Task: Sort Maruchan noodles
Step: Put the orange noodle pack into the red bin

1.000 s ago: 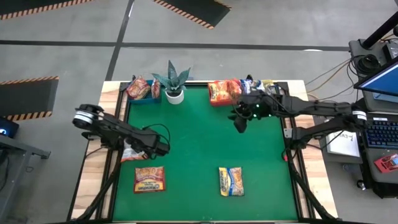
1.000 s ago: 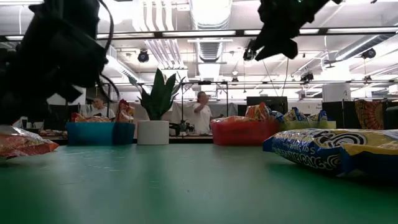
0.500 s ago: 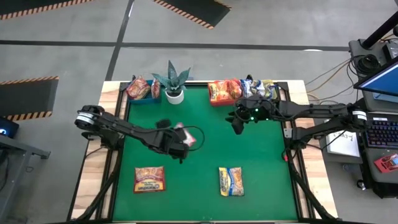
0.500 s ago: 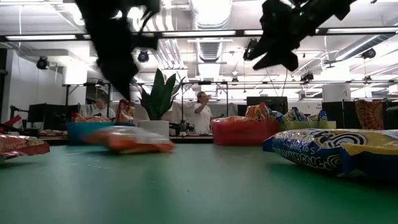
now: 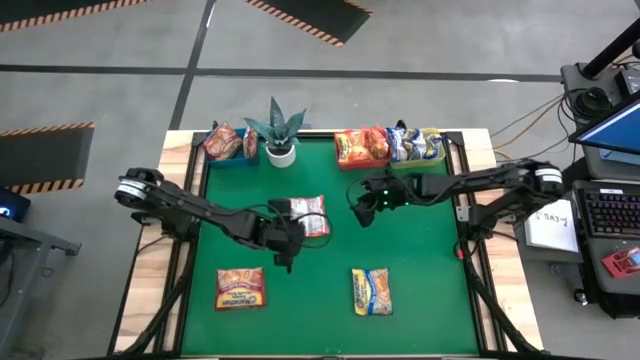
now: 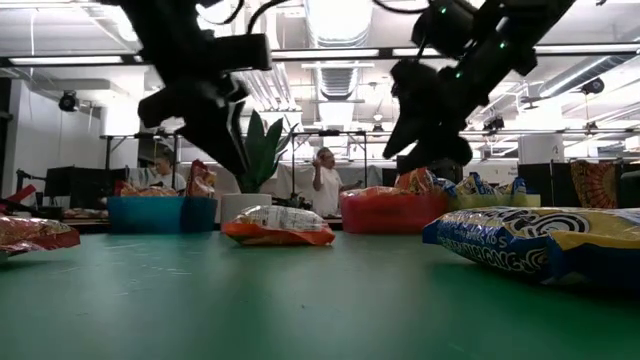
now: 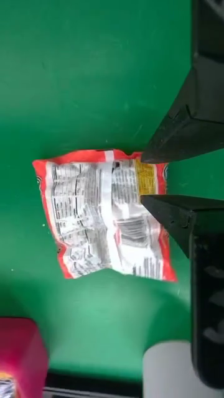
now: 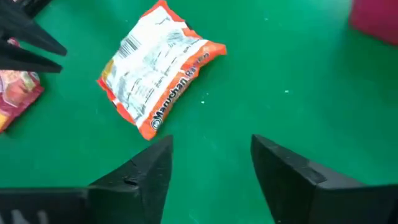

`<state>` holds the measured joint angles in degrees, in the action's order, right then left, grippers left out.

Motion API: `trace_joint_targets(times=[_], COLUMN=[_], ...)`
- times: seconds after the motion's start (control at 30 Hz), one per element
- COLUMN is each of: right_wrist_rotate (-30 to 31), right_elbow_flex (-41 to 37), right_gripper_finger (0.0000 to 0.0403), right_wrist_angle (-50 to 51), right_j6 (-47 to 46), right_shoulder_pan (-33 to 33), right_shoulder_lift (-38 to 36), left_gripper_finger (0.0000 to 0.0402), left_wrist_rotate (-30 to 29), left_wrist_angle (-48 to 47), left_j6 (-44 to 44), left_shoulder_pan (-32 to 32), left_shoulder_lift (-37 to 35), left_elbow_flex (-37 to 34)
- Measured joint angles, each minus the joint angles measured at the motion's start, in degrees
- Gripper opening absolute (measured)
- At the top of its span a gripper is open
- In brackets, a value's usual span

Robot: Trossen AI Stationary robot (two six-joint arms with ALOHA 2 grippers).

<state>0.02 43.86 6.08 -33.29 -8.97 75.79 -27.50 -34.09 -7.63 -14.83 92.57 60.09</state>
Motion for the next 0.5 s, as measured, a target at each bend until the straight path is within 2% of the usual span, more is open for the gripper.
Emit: trace_joint_targets(times=[0.27,0.5], right_wrist_rotate=[-0.1,-0.5], right_elbow_flex=[0.0,2.0], right_gripper_finger=[0.0289,0.0346], right_wrist_angle=[-9.3,-14.5], right_j6=[-4.0,-6.3], right_shoulder_pan=[0.4,0.3], right_shoulder_lift=[8.7,15.6], left_gripper_finger=[0.0075,0.0075], left_wrist_rotate=[2.6,2.7], left_wrist_angle=[14.5,36.4], left_j6=[-5.0,-6.8], left_shoulder_pan=[-0.1,0.2], left_shoulder_lift=[-8.9,-10.3], left_elbow_flex=[-14.9,-25.8])
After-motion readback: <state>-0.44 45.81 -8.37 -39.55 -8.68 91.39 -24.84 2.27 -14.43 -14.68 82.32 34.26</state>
